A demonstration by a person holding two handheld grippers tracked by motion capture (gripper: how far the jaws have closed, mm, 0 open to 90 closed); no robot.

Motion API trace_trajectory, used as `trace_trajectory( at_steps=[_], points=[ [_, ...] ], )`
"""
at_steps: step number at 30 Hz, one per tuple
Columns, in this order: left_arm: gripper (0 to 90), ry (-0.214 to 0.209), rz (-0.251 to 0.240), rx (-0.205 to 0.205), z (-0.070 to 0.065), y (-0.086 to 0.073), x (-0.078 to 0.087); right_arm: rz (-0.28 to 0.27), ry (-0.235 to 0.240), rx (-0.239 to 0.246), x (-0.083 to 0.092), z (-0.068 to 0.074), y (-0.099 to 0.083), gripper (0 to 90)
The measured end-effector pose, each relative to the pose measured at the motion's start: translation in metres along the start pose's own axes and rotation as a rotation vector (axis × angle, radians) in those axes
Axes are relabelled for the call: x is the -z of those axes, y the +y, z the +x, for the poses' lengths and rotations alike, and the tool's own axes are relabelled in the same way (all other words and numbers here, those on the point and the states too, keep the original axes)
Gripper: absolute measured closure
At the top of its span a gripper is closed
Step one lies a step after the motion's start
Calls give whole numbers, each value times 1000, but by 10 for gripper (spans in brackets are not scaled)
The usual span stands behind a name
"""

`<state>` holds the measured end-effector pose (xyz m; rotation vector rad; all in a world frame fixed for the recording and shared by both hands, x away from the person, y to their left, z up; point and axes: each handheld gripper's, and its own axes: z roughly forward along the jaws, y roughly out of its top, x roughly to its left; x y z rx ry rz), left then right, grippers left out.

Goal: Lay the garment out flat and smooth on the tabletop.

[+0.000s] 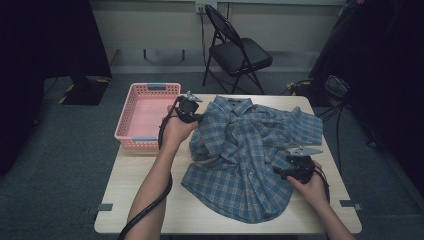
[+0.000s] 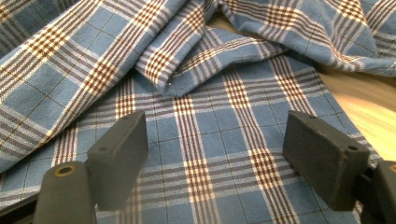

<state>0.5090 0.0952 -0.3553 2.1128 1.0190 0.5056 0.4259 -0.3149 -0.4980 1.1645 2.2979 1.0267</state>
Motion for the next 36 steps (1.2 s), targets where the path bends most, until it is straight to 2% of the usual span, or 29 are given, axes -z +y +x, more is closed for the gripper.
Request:
trace_trajectory(
  at_steps=[7, 11, 16, 25, 28, 36],
  points=[
    [888, 60, -12, 36, 24, 5, 18, 0, 0, 0, 0, 0, 0, 213],
    [888, 107, -11, 28, 35, 7, 28, 0, 0, 0, 0, 0, 0, 213],
    [888, 139, -10, 43, 50, 7, 35, 0, 0, 0, 0, 0, 0, 213],
    [888, 196, 12, 74, 84, -1, 43, 1, 1, 0, 0, 0, 0, 213],
    [888, 235, 32, 89, 98, -8, 44, 1, 1, 0, 0, 0, 0, 213],
    [888, 317, 38, 220, 137, -38, 54, 1, 1, 0, 0, 0, 0, 213]
  ],
)
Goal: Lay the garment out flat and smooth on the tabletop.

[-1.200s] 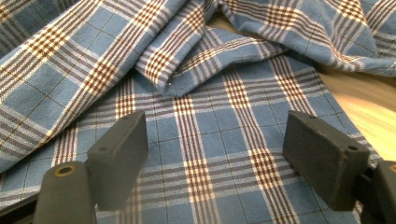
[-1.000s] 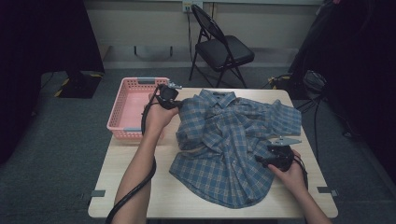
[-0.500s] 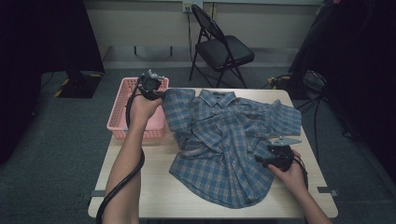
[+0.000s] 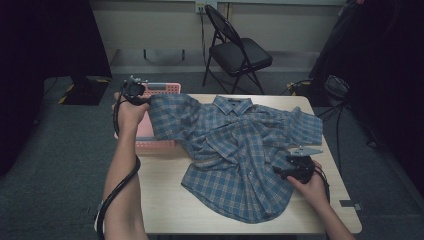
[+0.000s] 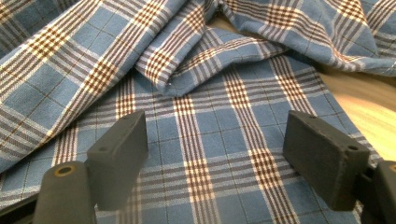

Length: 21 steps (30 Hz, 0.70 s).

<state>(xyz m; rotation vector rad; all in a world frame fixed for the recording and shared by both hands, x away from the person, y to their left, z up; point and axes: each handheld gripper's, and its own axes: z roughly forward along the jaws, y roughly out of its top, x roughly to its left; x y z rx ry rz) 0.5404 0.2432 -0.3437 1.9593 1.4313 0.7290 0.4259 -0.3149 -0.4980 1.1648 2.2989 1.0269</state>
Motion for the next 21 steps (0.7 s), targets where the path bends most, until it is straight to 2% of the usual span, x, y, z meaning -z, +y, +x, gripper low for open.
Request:
trace_trajectory(
  at_steps=[3, 4, 7, 8, 9, 10, 12, 14, 15, 16, 17, 18, 19, 21],
  points=[
    [887, 28, 13, 49, 15, -13, 0, 0, 0, 0, 0, 0, 0, 213],
    [848, 54, -3, 76, 18, -20, -2, 0, 0, 0, 0, 0, 0, 213],
    [601, 56, -31, 75, 17, -26, -6, 0, 0, 0, 0, 0, 0, 213],
    [601, 46, -46, 71, 14, -28, -7, 0, 0, 0, 0, 0, 0, 213],
    [471, -1, -71, 64, 5, -28, -8, 0, 0, 0, 0, 0, 0, 213],
    [425, -1, -71, 64, 5, -28, -8, 0, 0, 0, 0, 0, 0, 213],
    [389, -42, -117, 58, -7, -26, -6, 0, 0, 0, 0, 0, 0, 213],
    [305, -94, -129, 35, -21, -24, -4, 0, -1, 0, 0, 0, 0, 213],
    [305, -119, -126, 21, -28, -23, -3, 0, -1, 0, 0, 0, 0, 213],
    [259, -159, -120, -8, -44, -22, -2, 0, -1, 0, 0, 0, 0, 213],
    [240, -171, -123, -24, -51, -22, -1, 0, 0, 0, 0, 0, 0, 213],
    [230, -171, -123, -24, -51, -22, -1, 0, 0, 0, 0, 0, 0, 213],
    [230, -187, -122, -44, -58, -22, 0, 0, -1, 1, 0, 0, 0, 213],
    [207, -216, -129, -50, -71, -23, 1, 0, 0, 0, 0, 0, 0, 213]
  ],
)
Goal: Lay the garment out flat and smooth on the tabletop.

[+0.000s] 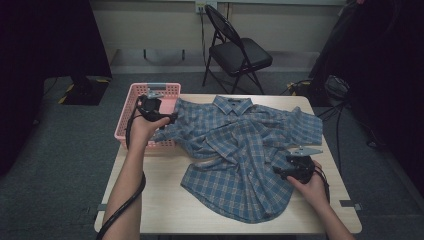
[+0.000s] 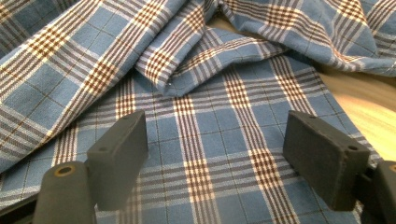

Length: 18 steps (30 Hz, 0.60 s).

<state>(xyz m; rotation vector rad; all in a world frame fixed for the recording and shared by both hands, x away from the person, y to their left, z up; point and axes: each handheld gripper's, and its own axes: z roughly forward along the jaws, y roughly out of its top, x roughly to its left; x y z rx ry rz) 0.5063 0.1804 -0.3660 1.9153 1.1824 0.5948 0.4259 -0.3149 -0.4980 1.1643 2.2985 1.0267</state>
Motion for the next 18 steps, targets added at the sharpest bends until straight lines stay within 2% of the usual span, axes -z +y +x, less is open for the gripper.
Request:
trace_trajectory(
  at_steps=[5, 10, 12, 14, 18],
  points=[
    [190, -82, -8, -22, -27, -4, -4, 0, 0, 0, 0, 0, 0, 213],
    [171, -140, -20, -24, -48, -14, -7, 0, 0, 0, 0, 0, 0, 213],
    [161, -160, -15, -39, -59, -21, -10, 0, 0, 0, 0, 0, 0, 213],
    [161, -158, -6, -77, -67, -28, -13, 0, 0, 0, 0, 0, 0, 213],
    [163, -179, 16, -117, -84, -42, -19, 0, 0, 0, 0, 0, 0, 213]
  ],
)
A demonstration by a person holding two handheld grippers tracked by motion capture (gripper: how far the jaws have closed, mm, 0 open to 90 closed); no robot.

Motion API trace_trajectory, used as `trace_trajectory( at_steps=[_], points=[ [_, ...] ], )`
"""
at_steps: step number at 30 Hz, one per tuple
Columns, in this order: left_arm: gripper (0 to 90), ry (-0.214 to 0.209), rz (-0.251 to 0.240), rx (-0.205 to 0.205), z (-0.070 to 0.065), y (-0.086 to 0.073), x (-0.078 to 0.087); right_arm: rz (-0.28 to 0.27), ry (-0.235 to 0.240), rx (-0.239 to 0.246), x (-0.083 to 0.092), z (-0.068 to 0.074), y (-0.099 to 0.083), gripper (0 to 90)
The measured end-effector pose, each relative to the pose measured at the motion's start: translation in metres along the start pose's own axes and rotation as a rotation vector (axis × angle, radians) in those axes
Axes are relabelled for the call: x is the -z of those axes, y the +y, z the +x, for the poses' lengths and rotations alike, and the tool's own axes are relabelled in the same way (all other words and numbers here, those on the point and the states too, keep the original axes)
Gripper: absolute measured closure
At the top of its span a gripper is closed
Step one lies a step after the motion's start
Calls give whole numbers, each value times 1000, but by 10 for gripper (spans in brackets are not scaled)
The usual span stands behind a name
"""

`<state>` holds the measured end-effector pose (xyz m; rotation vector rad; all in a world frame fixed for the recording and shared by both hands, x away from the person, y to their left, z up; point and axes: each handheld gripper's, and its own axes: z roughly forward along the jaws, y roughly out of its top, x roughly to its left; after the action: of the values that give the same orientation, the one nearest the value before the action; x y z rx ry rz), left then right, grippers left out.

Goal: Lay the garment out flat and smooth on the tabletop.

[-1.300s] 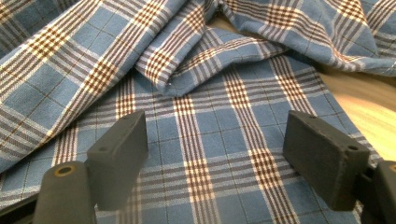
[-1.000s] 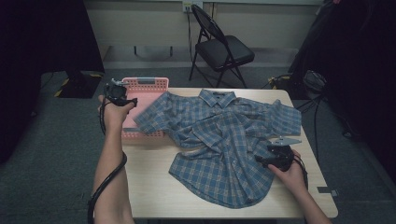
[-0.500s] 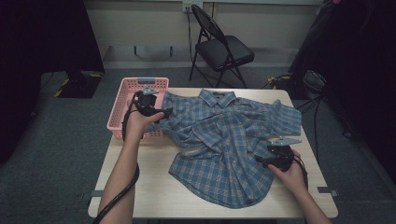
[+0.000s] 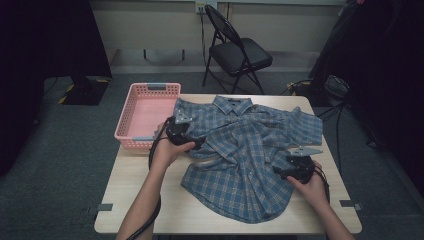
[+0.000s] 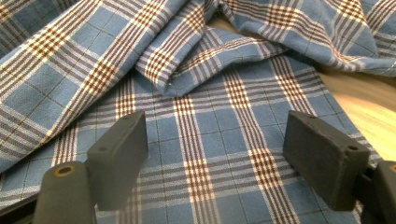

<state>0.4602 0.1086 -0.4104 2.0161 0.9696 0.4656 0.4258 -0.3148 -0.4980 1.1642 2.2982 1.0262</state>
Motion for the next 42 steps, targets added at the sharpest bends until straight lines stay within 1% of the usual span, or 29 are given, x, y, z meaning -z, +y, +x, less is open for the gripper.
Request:
trace_trajectory(
  at_steps=[1, 2, 4, 5, 6, 10, 12, 16, 17, 20, 21, 25, 29, 33, 38, 39, 42],
  points=[
    [163, -4, 10, -17, -6, -4, -3, 0, 0, 0, 0, 0, 0, 213],
    [163, -13, 13, -19, -8, -7, -5, 0, 0, 0, 0, 0, 0, 213],
    [163, -46, 11, -7, -16, -15, -10, 0, -1, 0, 0, 0, 0, 213],
    [163, -50, 14, -9, -18, -18, -12, 0, -1, 0, 0, 0, 0, 213],
    [163, -59, 28, -20, -23, -23, -15, 0, -1, 0, 0, 0, 0, 213],
    [163, -83, 47, -32, -34, -37, -24, 0, -2, -1, 0, 0, 0, 213],
    [164, -86, 51, -34, -38, -42, -27, 0, -2, -1, 0, 0, 0, 213],
    [166, -96, 72, -63, -49, -51, -31, -1, -2, -1, 0, 0, 0, 214],
    [169, -96, 78, -64, -51, -53, -32, -1, -2, -1, 0, 1, 0, 214],
    [180, -86, 104, -93, -56, -59, -34, 0, -4, -2, 0, 1, 0, 214],
    [183, -87, 114, -99, -57, -61, -35, 0, -4, -2, 0, 1, 0, 214],
    [185, -83, 127, -110, -59, -67, -37, 0, -4, -3, 0, 1, 0, 215],
    [185, -76, 129, -113, -59, -72, -38, 0, -4, -3, 0, 1, 0, 215],
    [185, -82, 140, -120, -58, -78, -39, 0, -4, -3, 0, 1, 0, 215],
    [177, -93, 116, -94, -56, -82, -39, 0, -5, -3, 0, 1, 0, 215],
    [151, -97, 110, -97, -56, -83, -40, 0, -4, -3, 0, 1, 0, 215],
    [149, -97, 110, -98, -56, -83, -40, 0, -4, -3, 0, 1, 0, 215]
  ],
)
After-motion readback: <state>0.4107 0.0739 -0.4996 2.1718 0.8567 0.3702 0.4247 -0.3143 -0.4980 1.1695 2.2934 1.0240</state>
